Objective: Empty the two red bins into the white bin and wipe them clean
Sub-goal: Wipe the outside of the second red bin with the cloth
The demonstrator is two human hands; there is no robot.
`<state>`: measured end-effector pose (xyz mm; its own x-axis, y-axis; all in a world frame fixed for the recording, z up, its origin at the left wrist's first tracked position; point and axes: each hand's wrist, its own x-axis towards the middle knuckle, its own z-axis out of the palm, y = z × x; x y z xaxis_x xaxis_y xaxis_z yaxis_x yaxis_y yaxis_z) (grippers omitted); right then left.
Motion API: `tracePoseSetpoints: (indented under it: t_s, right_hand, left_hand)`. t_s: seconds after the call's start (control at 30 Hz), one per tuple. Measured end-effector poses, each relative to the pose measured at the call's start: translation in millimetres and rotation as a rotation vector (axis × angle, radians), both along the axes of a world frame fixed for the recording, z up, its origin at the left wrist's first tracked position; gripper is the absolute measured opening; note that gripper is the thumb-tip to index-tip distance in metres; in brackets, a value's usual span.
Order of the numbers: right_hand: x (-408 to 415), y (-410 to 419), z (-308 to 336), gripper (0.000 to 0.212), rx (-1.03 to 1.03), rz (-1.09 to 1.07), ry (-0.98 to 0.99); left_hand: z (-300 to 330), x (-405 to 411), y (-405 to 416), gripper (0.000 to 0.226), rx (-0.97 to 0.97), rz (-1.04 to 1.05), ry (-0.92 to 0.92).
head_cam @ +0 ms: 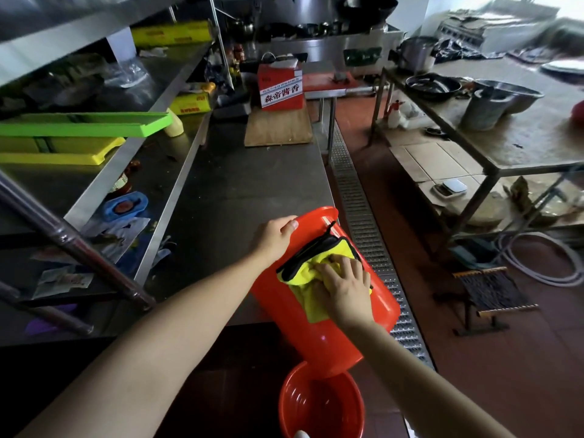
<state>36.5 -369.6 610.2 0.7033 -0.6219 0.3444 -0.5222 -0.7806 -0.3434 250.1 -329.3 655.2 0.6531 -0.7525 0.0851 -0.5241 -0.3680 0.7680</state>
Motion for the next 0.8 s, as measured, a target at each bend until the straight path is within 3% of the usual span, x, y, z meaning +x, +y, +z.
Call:
tracePoseSetpoints:
  t_s: [0.27,0.37,0.5,0.8]
  right_hand:
    - [29,-11,5,0.033,-0.078,0.014,0.032]
    - [42,-7,10,0.034,-0.093,-0.014,0.037]
    - [54,3,7,0.053,-0.158,-0.041,0.123]
    - [66,16,-1,0.061,-0.192,0.067,0.110]
  left_hand:
    - [-4,17,12,0.035,0.014,-0.070,0.089]
    - [14,28,11,0.032,0.117,-0.137,0.233]
    - [41,37,-5,0.018,0.292,-0.153,0.190]
    - [35,27,-5,0.033,0.160,-0.158,0.278]
